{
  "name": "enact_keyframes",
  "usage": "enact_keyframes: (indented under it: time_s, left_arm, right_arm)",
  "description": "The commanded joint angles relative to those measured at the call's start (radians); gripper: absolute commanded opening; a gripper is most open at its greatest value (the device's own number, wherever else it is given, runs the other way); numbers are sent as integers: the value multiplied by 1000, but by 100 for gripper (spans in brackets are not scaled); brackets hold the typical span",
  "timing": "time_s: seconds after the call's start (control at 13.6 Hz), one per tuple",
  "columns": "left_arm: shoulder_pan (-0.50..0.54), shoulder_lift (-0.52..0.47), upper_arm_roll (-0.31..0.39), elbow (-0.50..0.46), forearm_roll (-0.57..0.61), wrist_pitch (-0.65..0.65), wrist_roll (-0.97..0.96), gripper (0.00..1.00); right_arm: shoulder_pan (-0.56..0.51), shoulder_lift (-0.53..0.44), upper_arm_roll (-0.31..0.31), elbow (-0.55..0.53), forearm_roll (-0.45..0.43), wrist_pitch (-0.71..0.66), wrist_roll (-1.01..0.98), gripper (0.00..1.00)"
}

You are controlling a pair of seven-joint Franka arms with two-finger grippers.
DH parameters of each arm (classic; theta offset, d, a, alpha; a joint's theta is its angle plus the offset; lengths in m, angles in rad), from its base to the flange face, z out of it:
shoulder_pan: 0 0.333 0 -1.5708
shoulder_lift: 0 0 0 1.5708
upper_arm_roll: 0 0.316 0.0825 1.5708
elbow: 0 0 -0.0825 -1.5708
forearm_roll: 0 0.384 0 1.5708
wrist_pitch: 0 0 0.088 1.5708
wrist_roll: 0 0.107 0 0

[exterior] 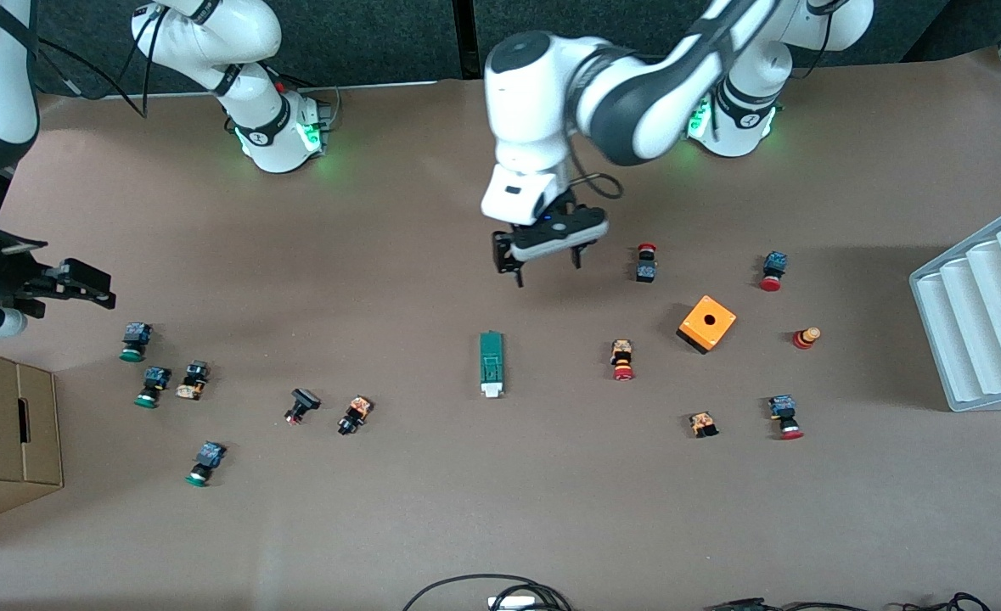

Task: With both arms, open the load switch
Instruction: 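Move the left gripper down over the green load switch body, then reach the right gripper to the white lever while the left gripper holds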

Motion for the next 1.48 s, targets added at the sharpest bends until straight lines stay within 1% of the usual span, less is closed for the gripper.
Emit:
enact_keyframes:
  time_s: [0.0, 0.15, 0.37, 0.52, 0.66, 0.89, 1.18, 1.25, 1.4]
  left_arm:
    - [-48, 90, 6, 32, 157, 50, -135, 100]
    - [-85, 143, 6, 30, 292, 53, -185, 100]
    - [-143, 235, 6, 30, 503, 55, -371, 100]
    - [-164, 283, 6, 21, 628, 53, -473, 100]
    - [-200, 334, 8, 24, 715, 53, -545, 100]
    - [-223, 410, 11, 18, 899, 49, -723, 100]
    - [-225, 505, 15, 19, 1142, 26, -867, 100]
    - [-225, 527, 15, 21, 1188, -14, -877, 100]
    - [-245, 565, 15, 22, 1243, -69, -878, 100]
  right_arm:
    - [2, 29, 2, 18, -16, 5, -6, 100]
    - [1, 36, 2, 12, -14, -7, -13, 100]
    - [15, 82, 10, 29, 0, 0, -1, 100]
    - [27, 122, 10, 59, 45, -7, 20, 100]
    - [28, 179, 12, 101, 97, -9, 87, 100]
    - [73, 266, 15, 148, 157, -6, 276, 100]
    - [168, 381, 15, 228, 211, 3, 564, 100]
    - [191, 409, 15, 250, 220, 5, 648, 100]
    - [235, 468, 15, 294, 263, 14, 808, 99]
